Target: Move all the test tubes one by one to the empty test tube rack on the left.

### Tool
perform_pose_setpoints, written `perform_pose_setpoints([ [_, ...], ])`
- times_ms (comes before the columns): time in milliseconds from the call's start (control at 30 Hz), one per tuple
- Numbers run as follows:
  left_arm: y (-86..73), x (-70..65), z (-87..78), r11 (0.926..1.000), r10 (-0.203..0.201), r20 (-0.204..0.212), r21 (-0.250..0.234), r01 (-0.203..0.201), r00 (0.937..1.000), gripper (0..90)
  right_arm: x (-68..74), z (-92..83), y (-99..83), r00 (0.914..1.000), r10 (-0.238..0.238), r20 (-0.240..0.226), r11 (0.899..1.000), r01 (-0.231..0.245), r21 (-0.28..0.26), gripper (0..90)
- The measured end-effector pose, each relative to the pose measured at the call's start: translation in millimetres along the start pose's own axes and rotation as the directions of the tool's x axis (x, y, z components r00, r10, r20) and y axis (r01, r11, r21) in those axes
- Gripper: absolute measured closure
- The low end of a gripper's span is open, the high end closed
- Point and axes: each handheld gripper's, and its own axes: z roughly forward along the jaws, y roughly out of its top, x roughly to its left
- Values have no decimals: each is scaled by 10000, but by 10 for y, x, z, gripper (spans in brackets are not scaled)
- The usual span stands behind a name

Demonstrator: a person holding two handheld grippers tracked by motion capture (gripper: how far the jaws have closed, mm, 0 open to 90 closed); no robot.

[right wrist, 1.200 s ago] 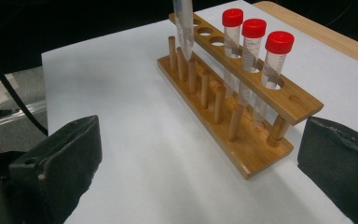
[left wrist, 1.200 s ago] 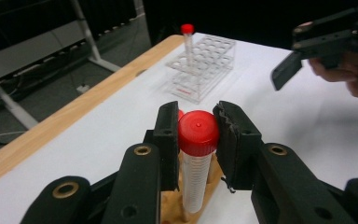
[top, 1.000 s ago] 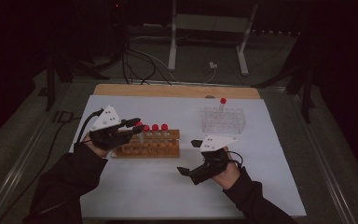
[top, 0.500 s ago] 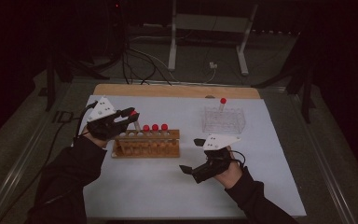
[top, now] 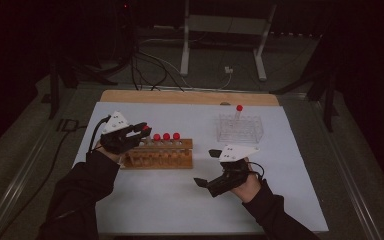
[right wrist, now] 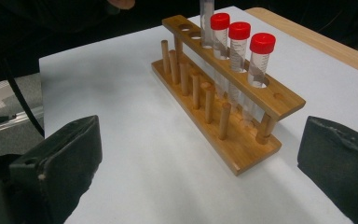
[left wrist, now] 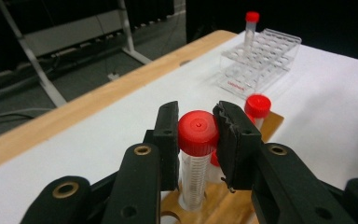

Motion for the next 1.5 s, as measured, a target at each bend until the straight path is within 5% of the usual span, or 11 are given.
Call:
perform_pose_setpoints([
  [500,-230,-19,139,9983,-177,-9,554,177,9998,717,-26,-21,-29,10000,77,12,10000,-77,-7,0],
  [900,-225,1,132,9969,-238,233,755,220,9994,704,-67,-37,-41,9998,175,54,9998,-175,-55,0],
  [1033,-219,-29,111,9950,-210,364,980,174,9991,464,-96,-66,-34,9998,168,56,9996,-166,-228,0],
  [1500,-222,-60,-92,9951,-613,778,825,549,9951,99,-382,-211,24,9949,431,910,9964,-362,-761,0],
])
